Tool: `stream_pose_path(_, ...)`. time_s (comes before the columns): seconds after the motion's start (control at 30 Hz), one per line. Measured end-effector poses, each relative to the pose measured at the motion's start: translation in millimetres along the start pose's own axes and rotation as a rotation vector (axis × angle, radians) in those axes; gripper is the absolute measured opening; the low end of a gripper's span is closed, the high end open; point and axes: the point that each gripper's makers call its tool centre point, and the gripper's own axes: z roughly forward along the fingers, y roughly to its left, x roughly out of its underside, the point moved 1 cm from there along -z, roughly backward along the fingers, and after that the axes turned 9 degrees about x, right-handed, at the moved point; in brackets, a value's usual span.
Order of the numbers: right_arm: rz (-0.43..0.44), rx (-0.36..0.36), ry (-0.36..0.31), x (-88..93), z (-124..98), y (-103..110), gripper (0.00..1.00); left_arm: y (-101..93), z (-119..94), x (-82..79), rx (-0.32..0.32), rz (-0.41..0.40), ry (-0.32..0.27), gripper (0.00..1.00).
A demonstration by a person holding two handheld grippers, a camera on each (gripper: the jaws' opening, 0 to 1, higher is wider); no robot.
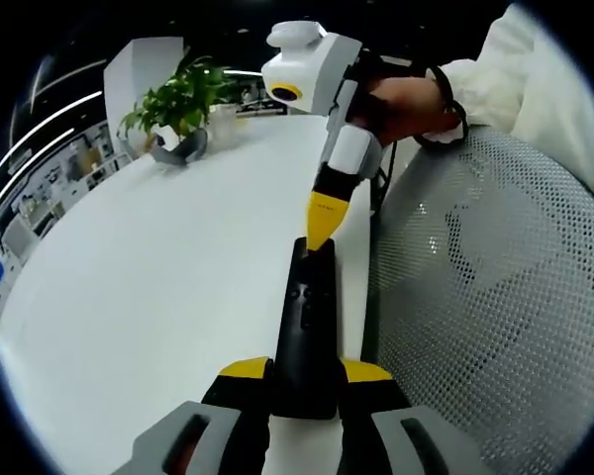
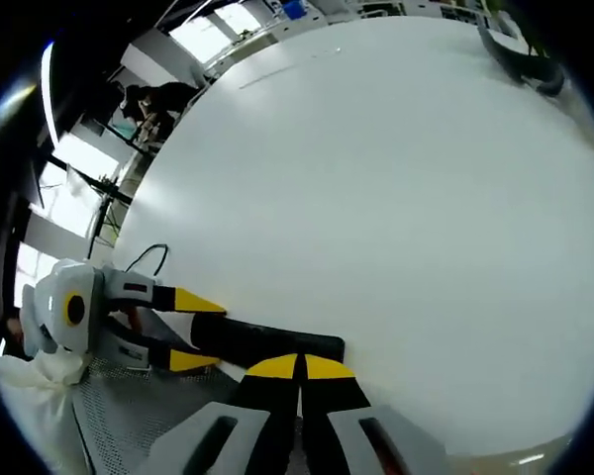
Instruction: Press the specified remote control buttons in sequence, fully releasing each button before pressing the next.
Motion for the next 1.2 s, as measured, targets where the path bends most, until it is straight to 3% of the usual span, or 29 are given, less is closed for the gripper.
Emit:
stream_pose_path(0.13,0.042,-0.019,0.007,-1.2,0,-2,0.00,0.1,0,-0.1,0.000,0.000,-0.002,0.25)
stream_pose_path(0.4,0.036,-0.017,0.002,-1.6,0,-3,0.00,-0.8,1,-0.8,0.001,0.002,-0.009,0.25)
stream_pose_path(0.6,0.016,-0.050,-0.002,-0.3,0,8,0.00,-2.7,2,-2.2,0.008,0.011,-0.013,0.25)
stream_pose_path(0.83,-0.025,-0.027,0.010,3.0,2,8,0.00,-3.9,5,-4.4,0.018,0.023,-0.020,0.25)
stream_pose_path(1.2,-0.003,-0.032,0.005,1.3,4,8,0.00,-3.3,5,-4.0,0.016,0.018,-0.024,0.25)
